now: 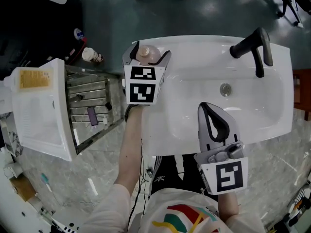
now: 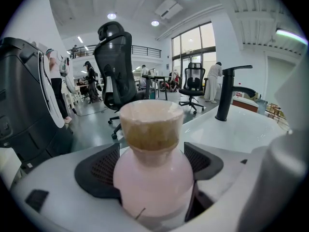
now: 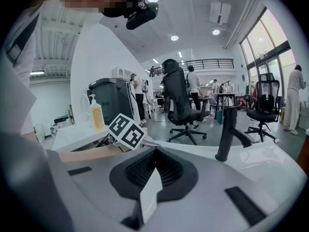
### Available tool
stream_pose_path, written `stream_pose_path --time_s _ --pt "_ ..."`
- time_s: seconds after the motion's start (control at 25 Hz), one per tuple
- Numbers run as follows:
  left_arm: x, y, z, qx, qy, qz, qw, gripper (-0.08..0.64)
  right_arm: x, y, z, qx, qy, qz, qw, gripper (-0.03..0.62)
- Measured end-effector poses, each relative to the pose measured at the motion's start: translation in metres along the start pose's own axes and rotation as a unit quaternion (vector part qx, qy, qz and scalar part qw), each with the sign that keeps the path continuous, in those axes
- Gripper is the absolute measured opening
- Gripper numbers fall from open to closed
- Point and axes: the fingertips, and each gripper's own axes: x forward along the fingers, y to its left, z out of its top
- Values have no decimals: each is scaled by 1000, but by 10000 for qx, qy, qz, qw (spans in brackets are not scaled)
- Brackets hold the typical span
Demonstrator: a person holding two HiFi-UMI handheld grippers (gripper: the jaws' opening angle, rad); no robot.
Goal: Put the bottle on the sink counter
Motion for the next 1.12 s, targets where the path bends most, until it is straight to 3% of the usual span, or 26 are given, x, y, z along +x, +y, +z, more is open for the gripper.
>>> stream_pose_path --time_s 0.28,0.64,0.76,0.88,1.0,1.12 --pt "-25 2 39 -46 -455 87 9989 393 -5 -1 21 -42 -181 -81 9998 12" --pt "-115 -15 161 314 -1555 21 9873 385 -30 -4 102 -253 -882 -329 9952 12" --pt "-152 -32 201 572 -1971 40 9787 303 -45 -10 134 -332 -1213 -469 9909 12" --pt "-182 -46 229 801 -2437 152 9664 156 -60 -13 164 -427 -1557 -663 9847 12" --pt "-218 -64 235 723 -2719 123 9595 69 -77 -8 183 -534 -1728 -760 9806 11" --pt "-257 -90 244 542 -3136 -2 9480 27 -96 -9 197 -639 -1884 -884 9760 12"
